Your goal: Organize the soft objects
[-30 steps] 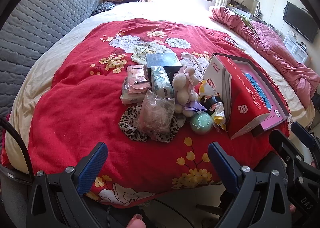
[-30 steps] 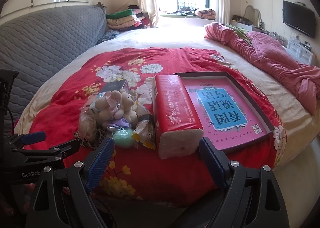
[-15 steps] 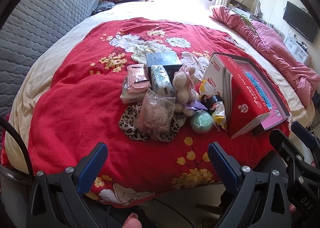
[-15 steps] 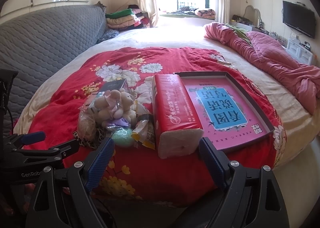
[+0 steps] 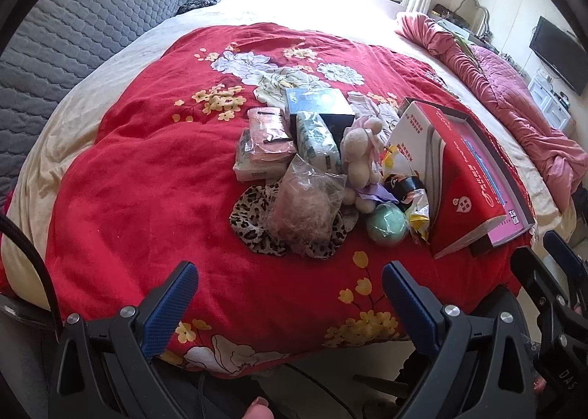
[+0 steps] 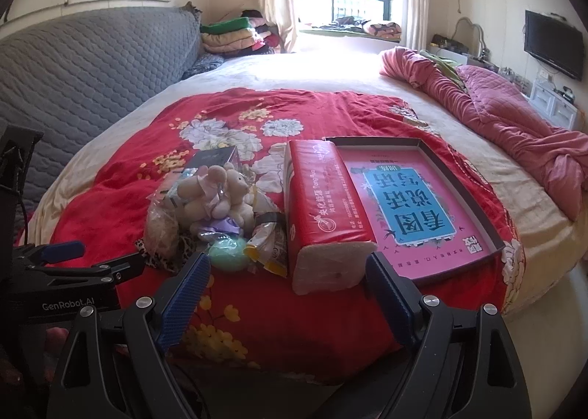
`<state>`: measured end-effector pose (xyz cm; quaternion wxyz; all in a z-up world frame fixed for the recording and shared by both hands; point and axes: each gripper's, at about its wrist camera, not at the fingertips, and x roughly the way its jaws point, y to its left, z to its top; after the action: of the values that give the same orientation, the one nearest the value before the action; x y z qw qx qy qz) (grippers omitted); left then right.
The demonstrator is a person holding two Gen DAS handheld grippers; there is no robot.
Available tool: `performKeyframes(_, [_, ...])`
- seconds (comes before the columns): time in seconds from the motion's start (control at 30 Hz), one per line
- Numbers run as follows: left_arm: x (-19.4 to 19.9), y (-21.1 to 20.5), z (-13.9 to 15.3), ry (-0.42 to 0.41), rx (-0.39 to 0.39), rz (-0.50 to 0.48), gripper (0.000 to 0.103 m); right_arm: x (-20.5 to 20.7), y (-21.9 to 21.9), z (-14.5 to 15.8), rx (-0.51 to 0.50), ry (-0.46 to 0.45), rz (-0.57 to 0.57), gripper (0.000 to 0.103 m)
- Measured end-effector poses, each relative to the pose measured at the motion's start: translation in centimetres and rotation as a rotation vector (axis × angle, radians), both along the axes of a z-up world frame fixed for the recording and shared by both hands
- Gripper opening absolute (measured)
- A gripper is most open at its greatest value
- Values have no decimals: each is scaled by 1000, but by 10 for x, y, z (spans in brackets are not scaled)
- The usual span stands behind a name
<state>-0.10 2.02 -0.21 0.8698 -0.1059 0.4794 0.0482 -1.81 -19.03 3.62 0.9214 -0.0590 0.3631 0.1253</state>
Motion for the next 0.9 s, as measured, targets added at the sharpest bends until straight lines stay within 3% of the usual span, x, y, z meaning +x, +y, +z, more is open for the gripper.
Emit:
performKeyframes(0.23, [2, 22, -12, 17, -50, 31, 101, 4, 9, -8, -30, -5, 37, 87])
performKeyframes(0.5, [22, 21, -23, 8, -46, 8, 100, 12, 23, -23, -69, 2, 99, 87])
performKeyframes(0.7, [46, 11, -34, 22, -78, -33, 90, 17, 36, -35, -111, 11, 161, 87])
performKeyframes(0.9, [58, 14, -44, 35, -124, -46, 72, 15, 65, -48, -216, -5, 273, 87])
